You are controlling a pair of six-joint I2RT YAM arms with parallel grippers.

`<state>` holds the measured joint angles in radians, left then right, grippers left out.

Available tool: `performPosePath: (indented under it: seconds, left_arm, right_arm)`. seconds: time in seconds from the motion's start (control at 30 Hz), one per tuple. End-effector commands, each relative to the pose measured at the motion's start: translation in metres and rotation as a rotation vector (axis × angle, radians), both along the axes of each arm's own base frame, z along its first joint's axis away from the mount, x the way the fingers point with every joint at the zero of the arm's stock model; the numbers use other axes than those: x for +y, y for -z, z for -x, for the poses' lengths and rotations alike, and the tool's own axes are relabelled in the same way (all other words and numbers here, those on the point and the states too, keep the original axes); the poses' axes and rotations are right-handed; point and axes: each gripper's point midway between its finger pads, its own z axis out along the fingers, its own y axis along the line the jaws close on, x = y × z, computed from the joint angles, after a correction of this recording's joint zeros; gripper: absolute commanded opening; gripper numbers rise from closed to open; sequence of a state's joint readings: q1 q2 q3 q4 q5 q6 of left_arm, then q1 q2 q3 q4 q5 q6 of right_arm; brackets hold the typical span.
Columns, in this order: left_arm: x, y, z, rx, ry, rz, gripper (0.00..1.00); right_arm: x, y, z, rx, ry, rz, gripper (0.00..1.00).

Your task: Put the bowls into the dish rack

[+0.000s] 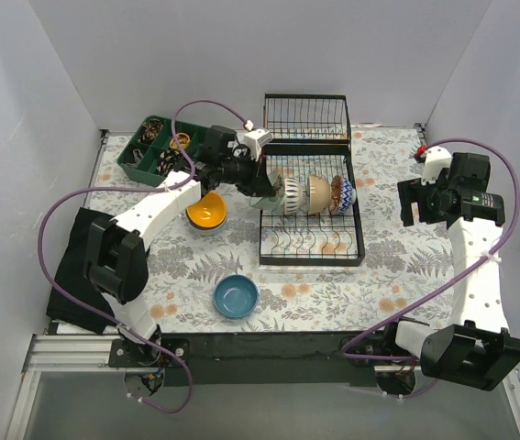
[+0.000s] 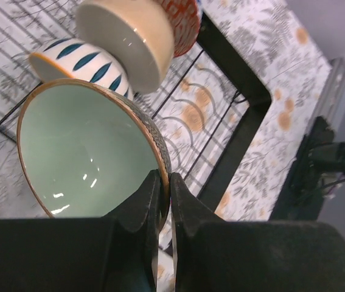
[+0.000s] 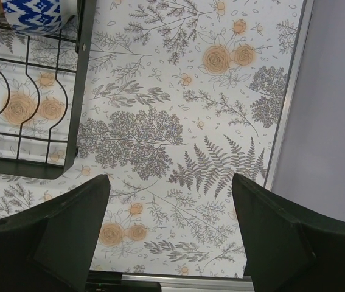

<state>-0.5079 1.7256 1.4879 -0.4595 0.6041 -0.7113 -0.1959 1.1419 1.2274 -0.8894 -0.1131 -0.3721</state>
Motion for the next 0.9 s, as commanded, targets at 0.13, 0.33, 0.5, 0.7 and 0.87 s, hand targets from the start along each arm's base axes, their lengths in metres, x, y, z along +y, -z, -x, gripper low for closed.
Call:
performPosePath:
  seconds: [0.13, 0.33, 0.5, 0.7, 0.87]
  left_arm:
    - [-0.024, -0.058, -0.026, 0.078, -0.053, 0.320, 0.00]
    - [-0.011, -0.048, -0.044, 0.164, -0.137, 0.374, 0.00]
    - [0.002, -0.050, -0.052, 0.260, -0.179, 0.482, 0.00]
    - [0.003, -0.033, -0.052, 0.412, -0.212, 0.549, 0.00]
    - [0.006, -0.018, -0.057, 0.498, -0.244, 0.598, 0.00]
  right_arm:
    - [-0.008, -0.012, 0.003, -0.019, 0.028, 0.040, 0.89]
    - [-0.011, -0.008, 0.005, -0.003, 0.043, 0.047, 0.89]
    - [-0.013, -0.005, 0.004, 0.009, 0.051, 0.053, 0.89]
    - [-0.015, -0.003, 0.000, 0.026, 0.061, 0.056, 0.89]
    - [-0.019, 0.002, -0.001, 0.048, 0.071, 0.067, 0.89]
